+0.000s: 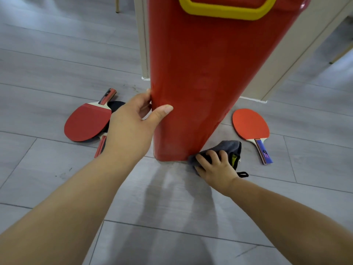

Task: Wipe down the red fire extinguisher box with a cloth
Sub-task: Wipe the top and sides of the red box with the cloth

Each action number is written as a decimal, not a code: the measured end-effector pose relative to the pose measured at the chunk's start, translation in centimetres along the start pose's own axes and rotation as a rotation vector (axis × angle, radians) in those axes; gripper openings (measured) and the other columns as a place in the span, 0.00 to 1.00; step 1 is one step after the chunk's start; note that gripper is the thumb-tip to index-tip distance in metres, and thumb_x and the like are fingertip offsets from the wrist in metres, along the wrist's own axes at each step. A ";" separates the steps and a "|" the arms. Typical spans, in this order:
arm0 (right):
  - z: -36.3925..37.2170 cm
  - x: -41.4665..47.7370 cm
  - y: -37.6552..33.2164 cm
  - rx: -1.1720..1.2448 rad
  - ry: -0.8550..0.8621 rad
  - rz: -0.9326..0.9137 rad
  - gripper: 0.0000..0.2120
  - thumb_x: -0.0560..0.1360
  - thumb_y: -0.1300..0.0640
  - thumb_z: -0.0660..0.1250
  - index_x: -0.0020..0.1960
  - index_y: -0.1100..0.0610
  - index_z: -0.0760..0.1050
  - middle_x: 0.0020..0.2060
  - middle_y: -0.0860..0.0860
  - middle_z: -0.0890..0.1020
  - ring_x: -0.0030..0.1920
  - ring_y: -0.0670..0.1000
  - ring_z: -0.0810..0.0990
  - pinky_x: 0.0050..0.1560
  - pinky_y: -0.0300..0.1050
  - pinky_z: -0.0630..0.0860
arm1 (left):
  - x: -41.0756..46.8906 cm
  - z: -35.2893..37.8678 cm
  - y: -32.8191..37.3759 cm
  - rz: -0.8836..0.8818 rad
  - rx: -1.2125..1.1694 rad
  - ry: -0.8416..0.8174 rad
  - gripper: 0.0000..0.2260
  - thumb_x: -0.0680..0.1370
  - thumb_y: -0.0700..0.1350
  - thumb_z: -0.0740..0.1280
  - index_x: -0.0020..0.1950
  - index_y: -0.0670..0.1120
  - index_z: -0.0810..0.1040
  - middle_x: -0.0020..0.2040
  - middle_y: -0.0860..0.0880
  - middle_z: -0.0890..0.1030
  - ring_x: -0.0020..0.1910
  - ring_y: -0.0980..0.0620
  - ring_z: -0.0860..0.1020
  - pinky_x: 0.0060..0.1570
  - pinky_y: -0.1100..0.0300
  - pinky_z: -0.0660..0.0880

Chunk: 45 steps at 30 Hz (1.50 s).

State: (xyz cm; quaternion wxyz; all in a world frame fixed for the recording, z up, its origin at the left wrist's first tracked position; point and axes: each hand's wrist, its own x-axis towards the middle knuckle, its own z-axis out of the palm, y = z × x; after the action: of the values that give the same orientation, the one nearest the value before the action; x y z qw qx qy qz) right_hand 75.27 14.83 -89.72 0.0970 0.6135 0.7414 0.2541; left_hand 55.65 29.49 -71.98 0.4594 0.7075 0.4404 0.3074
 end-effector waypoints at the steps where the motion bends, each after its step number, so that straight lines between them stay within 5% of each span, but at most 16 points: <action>1: -0.5 -0.4 0.0 0.014 0.004 0.041 0.18 0.61 0.58 0.72 0.51 0.52 0.82 0.58 0.57 0.69 0.50 0.62 0.69 0.42 0.59 0.75 | 0.0 -0.1 0.0 0.001 0.010 -0.013 0.22 0.73 0.56 0.68 0.67 0.55 0.74 0.60 0.61 0.79 0.59 0.66 0.76 0.55 0.78 0.70; 8: -6.5 -2.1 1.2 0.158 0.117 0.326 0.32 0.53 0.66 0.73 0.56 0.51 0.74 0.56 0.59 0.69 0.49 0.64 0.69 0.39 0.59 0.73 | -0.9 -1.0 1.5 -0.011 0.076 -0.081 0.20 0.74 0.56 0.67 0.66 0.58 0.73 0.58 0.64 0.79 0.53 0.71 0.75 0.46 0.77 0.69; 13: -11.9 -0.4 4.0 0.236 0.291 0.562 0.25 0.66 0.67 0.53 0.59 0.49 0.70 0.59 0.58 0.68 0.51 0.62 0.68 0.44 0.59 0.73 | -1.7 -2.0 3.6 -0.009 0.127 -0.059 0.21 0.73 0.58 0.67 0.65 0.57 0.72 0.58 0.60 0.77 0.50 0.66 0.76 0.53 0.61 0.73; 17: -16.5 0.6 7.1 0.311 0.412 0.733 0.31 0.64 0.74 0.63 0.61 0.49 0.70 0.62 0.58 0.65 0.55 0.63 0.66 0.52 0.60 0.70 | -2.2 -3.4 5.9 0.029 0.143 -0.037 0.32 0.68 0.62 0.65 0.70 0.54 0.67 0.59 0.61 0.73 0.55 0.58 0.76 0.50 0.64 0.71; 21: -21.0 1.5 10.5 0.581 0.639 0.947 0.19 0.74 0.66 0.61 0.62 0.55 0.72 0.64 0.44 0.66 0.62 0.49 0.67 0.63 0.32 0.61 | -2.2 -4.9 8.8 0.076 0.099 0.025 0.34 0.65 0.63 0.65 0.69 0.53 0.66 0.62 0.60 0.72 0.57 0.57 0.75 0.44 0.66 0.70; 24: -24.1 2.8 12.8 0.604 0.797 0.908 0.24 0.70 0.69 0.58 0.64 0.55 0.68 0.62 0.61 0.63 0.62 0.60 0.66 0.67 0.38 0.64 | -1.9 -5.5 11.5 0.119 0.026 0.088 0.33 0.63 0.61 0.68 0.66 0.54 0.64 0.66 0.57 0.71 0.59 0.57 0.73 0.49 0.63 0.72; 28: -27.1 4.6 15.8 0.684 0.871 0.836 0.29 0.68 0.74 0.60 0.67 0.56 0.66 0.59 0.62 0.63 0.62 0.49 0.64 0.67 0.34 0.63 | -1.6 -6.0 15.0 0.236 -0.053 0.111 0.38 0.61 0.60 0.72 0.67 0.61 0.59 0.66 0.58 0.66 0.62 0.56 0.71 0.55 0.56 0.74; 32: -28.4 5.8 18.0 0.953 0.689 0.749 0.36 0.70 0.71 0.58 0.71 0.41 0.61 0.64 0.54 0.60 0.64 0.33 0.60 0.65 0.25 0.59 | -0.8 -5.7 17.3 0.291 -0.033 0.047 0.41 0.60 0.60 0.73 0.68 0.68 0.56 0.71 0.58 0.63 0.68 0.53 0.67 0.62 0.48 0.71; 35: -28.5 5.8 19.5 1.110 0.458 0.614 0.43 0.74 0.70 0.63 0.70 0.28 0.53 0.67 0.43 0.57 0.70 0.40 0.59 0.68 0.28 0.58 | -0.1 -4.9 17.6 0.290 -0.010 0.008 0.43 0.59 0.60 0.74 0.68 0.71 0.55 0.69 0.60 0.63 0.68 0.54 0.67 0.64 0.45 0.71; 39: -28.8 6.7 20.3 1.164 0.365 0.503 0.39 0.73 0.66 0.68 0.73 0.36 0.57 0.69 0.48 0.62 0.71 0.44 0.63 0.69 0.36 0.63 | 0.6 -4.6 17.2 0.332 0.082 0.077 0.37 0.66 0.51 0.76 0.70 0.64 0.60 0.63 0.60 0.63 0.63 0.55 0.68 0.63 0.46 0.72; 45: -29.2 7.6 18.5 1.190 0.489 0.542 0.36 0.73 0.63 0.70 0.71 0.36 0.60 0.63 0.49 0.68 0.66 0.39 0.68 0.61 0.25 0.63 | 1.3 -5.9 16.5 0.364 0.042 0.052 0.32 0.67 0.50 0.75 0.64 0.69 0.63 0.63 0.60 0.68 0.63 0.53 0.71 0.58 0.46 0.75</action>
State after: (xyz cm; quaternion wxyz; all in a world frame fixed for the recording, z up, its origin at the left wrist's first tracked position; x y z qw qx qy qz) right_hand 76.16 16.79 -54.33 -0.4922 0.6509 0.5759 -0.0493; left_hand 56.92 29.77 -54.43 0.3698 0.7767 0.3230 0.3945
